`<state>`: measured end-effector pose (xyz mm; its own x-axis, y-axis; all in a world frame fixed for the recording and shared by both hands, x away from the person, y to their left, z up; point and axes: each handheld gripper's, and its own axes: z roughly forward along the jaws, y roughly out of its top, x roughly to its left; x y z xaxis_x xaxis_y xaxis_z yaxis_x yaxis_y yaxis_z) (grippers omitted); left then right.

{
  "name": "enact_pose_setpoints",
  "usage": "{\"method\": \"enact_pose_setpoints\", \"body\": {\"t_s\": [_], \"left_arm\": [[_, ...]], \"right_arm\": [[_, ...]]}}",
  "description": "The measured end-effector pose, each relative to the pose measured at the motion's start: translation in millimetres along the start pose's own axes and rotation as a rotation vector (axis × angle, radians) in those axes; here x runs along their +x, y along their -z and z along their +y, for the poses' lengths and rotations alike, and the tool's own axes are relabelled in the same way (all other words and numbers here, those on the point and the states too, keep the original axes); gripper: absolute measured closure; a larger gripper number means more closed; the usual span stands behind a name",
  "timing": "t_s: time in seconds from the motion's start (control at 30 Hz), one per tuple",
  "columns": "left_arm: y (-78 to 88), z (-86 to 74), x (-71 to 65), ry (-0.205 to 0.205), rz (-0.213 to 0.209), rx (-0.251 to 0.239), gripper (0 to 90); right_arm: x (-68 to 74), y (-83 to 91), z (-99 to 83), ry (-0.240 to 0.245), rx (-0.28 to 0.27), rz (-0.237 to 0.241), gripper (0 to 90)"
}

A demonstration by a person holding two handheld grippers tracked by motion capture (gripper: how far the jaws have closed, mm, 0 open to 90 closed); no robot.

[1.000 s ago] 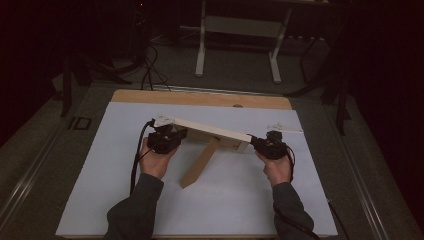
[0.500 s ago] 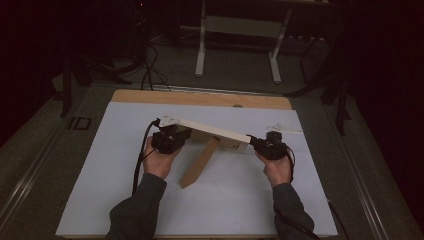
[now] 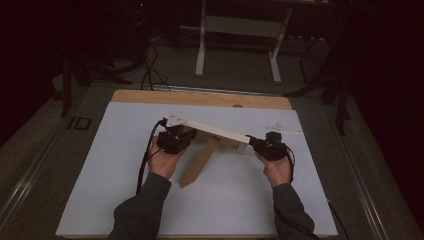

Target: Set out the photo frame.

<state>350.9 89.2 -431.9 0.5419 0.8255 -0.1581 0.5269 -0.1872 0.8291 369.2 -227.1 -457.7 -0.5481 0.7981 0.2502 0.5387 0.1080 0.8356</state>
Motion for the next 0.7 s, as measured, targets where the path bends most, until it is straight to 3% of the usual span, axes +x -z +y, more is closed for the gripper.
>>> {"method": "enact_pose_setpoints", "body": {"t_s": [0.7], "left_arm": [[-8.4, 4.7, -17.3, -0.042, -0.022, 0.016, 89.9]], "right_arm": [[2.7, 0.4, -0.3, 0.013, -0.004, 0.015, 89.9]]}}
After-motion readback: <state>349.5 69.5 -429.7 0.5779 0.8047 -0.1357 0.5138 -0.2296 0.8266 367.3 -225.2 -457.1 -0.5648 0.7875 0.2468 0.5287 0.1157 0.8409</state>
